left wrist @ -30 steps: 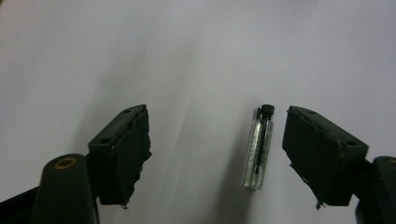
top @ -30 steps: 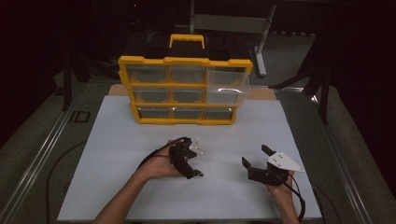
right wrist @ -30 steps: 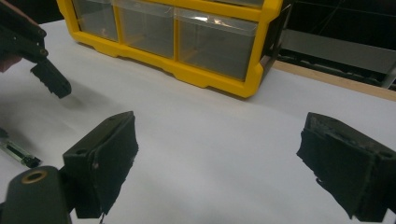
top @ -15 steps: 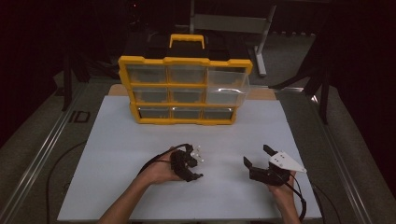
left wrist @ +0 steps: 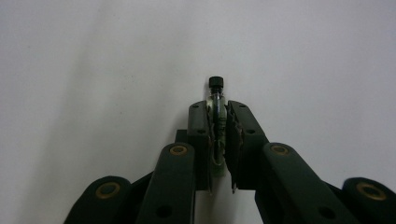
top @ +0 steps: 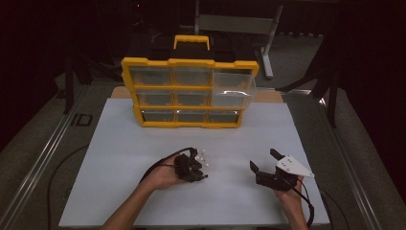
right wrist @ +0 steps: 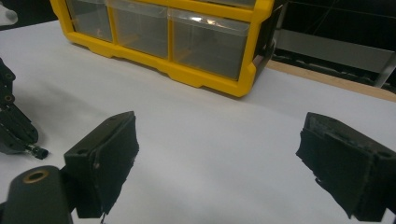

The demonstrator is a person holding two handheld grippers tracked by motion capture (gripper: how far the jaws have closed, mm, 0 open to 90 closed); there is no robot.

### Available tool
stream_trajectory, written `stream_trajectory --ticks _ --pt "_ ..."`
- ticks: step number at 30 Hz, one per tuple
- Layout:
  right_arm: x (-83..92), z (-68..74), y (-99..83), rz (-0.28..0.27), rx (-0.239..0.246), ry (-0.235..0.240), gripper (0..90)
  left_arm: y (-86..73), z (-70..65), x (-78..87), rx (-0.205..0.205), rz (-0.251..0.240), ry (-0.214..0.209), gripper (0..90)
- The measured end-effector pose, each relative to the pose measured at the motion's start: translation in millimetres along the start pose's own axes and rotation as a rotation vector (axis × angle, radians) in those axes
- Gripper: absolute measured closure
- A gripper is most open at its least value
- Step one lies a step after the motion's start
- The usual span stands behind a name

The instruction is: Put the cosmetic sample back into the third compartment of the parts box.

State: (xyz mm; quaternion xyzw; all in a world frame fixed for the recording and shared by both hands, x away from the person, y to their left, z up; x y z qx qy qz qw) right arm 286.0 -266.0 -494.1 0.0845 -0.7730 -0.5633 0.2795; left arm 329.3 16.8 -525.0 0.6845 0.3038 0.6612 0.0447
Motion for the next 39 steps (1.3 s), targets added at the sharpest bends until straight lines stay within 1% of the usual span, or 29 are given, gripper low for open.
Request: stream_trajectory --ticks 2,7,13,16,24,39 --pt "0.4 -0.3 0.0 -0.001 -0.001 -0.002 12.3 0.7 -0.1 0.5 -0.004 0.000 0.015 81.5" --pt "1.3 -1.5 0.1 -0.005 -0.003 -0.008 12.3 2.3 3.4 5.5 0.011 -0.013 0.023 81.6" --pt "1.4 -1.2 0.0 -0.006 0.001 -0.007 12.3 2.5 4.7 13.3 0.012 -0.021 0.030 81.5" --pt "1.1 0.2 -0.1 -0.003 0.002 -0.004 12.3 1.9 5.2 17.4 0.012 -0.020 0.043 81.6" --pt "2.4 -0.9 -0.2 -0.010 0.002 -0.004 12.3 0.7 9.4 28.7 0.027 -0.032 0.058 81.5" --pt "3.0 -0.9 -0.2 -0.013 0.007 -0.002 12.3 5.7 11.2 41.9 0.031 -0.054 0.072 81.6"
Point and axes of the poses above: each handheld gripper's, and its own axes: x roughly backward along the jaws, y roughly out of its top, z roughly to its left, the point moved 3 cm from there along -x, roughly forward along the jaws, and after that the axes turned 9 degrees about x, right-handed, at the moved point
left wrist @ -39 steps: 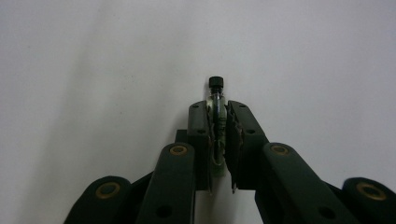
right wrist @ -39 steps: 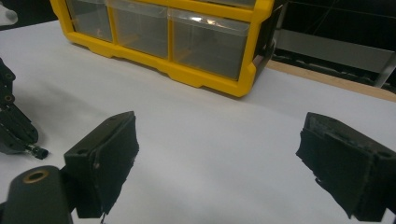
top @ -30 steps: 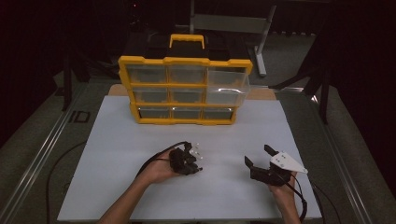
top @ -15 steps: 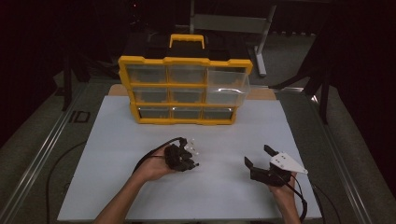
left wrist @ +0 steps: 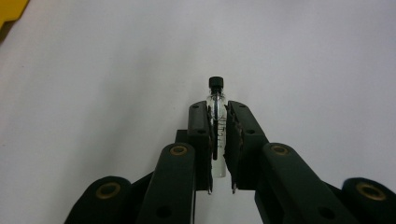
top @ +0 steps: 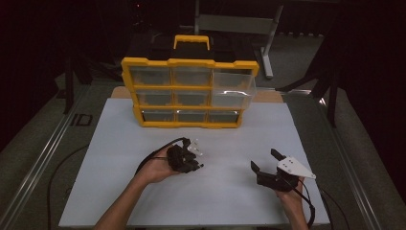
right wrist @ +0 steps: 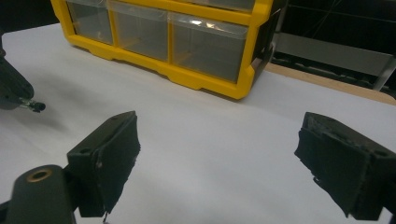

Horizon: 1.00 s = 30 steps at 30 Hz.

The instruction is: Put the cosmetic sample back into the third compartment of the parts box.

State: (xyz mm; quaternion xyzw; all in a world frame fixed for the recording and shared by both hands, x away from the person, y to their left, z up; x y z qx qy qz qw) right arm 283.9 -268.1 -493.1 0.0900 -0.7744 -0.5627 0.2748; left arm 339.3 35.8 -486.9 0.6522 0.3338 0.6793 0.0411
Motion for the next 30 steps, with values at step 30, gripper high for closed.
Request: stream_trajectory --ticks 30 --pt "0.9 1.5 1.2 -0.013 -0.004 0.004 11.3 10.5 19.4 39.0 0.045 -0.059 0.049 81.5"
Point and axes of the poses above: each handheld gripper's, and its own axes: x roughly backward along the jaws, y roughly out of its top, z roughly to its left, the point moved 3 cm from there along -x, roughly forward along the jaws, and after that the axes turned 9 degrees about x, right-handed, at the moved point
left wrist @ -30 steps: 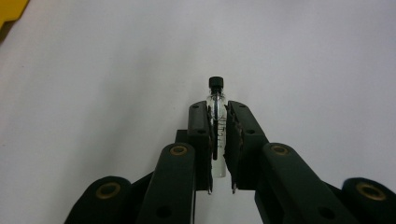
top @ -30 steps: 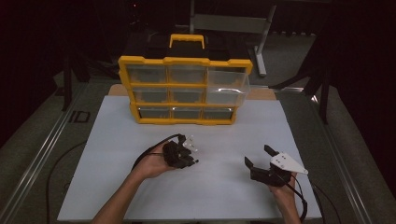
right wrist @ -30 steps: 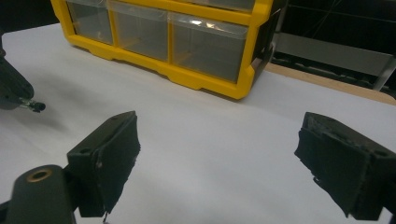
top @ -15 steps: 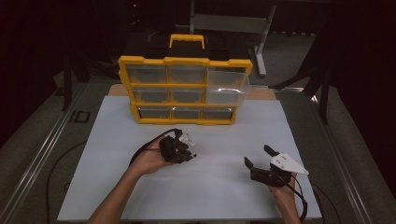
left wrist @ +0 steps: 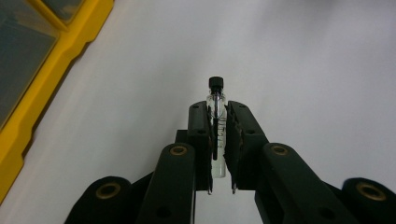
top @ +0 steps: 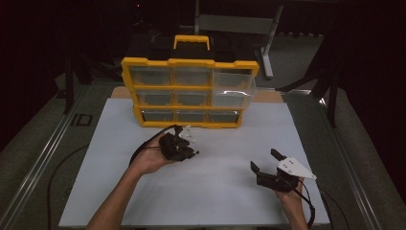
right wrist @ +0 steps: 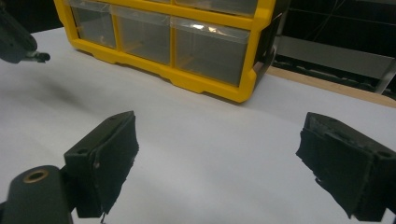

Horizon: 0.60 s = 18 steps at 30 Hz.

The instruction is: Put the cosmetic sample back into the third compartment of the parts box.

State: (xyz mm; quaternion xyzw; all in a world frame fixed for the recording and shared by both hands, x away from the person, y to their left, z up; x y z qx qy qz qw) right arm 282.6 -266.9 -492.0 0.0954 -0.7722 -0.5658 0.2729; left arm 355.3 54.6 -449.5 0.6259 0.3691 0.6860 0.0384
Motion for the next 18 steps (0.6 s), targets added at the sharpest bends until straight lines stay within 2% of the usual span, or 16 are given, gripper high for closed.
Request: stream_trajectory --ticks 18 --pt "-0.7 0.9 -0.1 0.001 0.003 0.004 11.3 10.4 10.1 20.1 0.016 -0.031 0.019 81.5"
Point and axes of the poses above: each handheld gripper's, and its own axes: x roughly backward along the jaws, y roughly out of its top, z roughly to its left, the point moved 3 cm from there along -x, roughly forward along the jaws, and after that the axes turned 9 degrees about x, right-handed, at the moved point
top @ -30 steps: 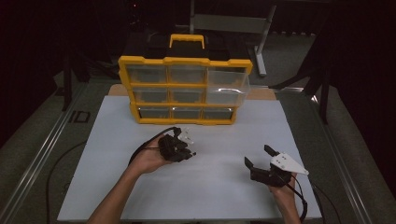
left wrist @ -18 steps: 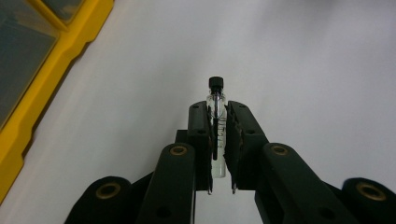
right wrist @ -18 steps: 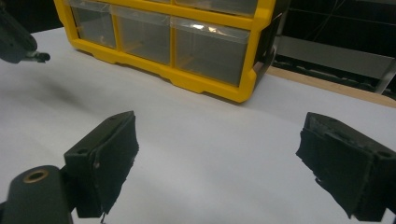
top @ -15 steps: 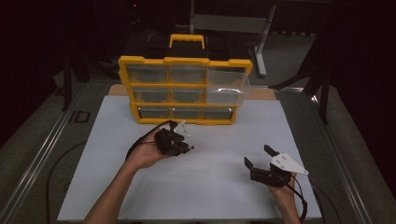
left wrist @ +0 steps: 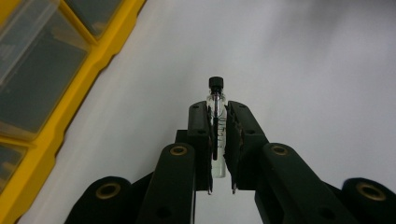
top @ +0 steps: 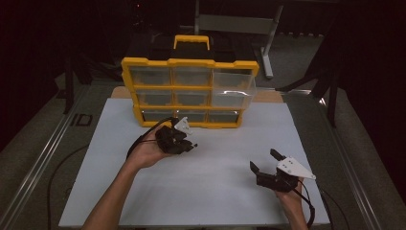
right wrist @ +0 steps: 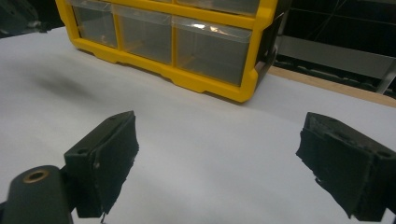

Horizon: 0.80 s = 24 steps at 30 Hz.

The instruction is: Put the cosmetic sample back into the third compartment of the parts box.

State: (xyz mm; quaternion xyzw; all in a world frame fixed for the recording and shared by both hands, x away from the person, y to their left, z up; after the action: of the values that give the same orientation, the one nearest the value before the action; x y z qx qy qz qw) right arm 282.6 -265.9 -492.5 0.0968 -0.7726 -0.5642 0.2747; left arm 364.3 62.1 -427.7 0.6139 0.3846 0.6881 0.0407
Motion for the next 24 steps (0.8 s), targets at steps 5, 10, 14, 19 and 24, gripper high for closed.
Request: stream_trajectory --ticks 5,10,14,19,24 --pt "-0.3 0.0 -0.1 0.000 0.000 -0.001 11.3 4.5 3.9 6.8 0.008 -0.016 0.004 81.5" --pt "0.3 -0.4 0.0 0.000 -0.002 -0.001 11.3 7.5 8.2 12.8 0.015 -0.027 0.013 81.5" --pt "0.5 -0.1 0.4 -0.002 -0.002 -0.001 11.3 9.2 10.3 16.1 0.018 -0.033 0.018 81.5" --pt "0.6 -0.3 0.3 -0.002 -0.003 -0.003 11.3 14.1 16.0 24.6 0.023 -0.046 0.019 81.5" --pt "0.4 0.0 0.3 -0.002 -0.003 0.000 11.3 18.8 19.6 30.4 0.024 -0.052 0.022 81.5"
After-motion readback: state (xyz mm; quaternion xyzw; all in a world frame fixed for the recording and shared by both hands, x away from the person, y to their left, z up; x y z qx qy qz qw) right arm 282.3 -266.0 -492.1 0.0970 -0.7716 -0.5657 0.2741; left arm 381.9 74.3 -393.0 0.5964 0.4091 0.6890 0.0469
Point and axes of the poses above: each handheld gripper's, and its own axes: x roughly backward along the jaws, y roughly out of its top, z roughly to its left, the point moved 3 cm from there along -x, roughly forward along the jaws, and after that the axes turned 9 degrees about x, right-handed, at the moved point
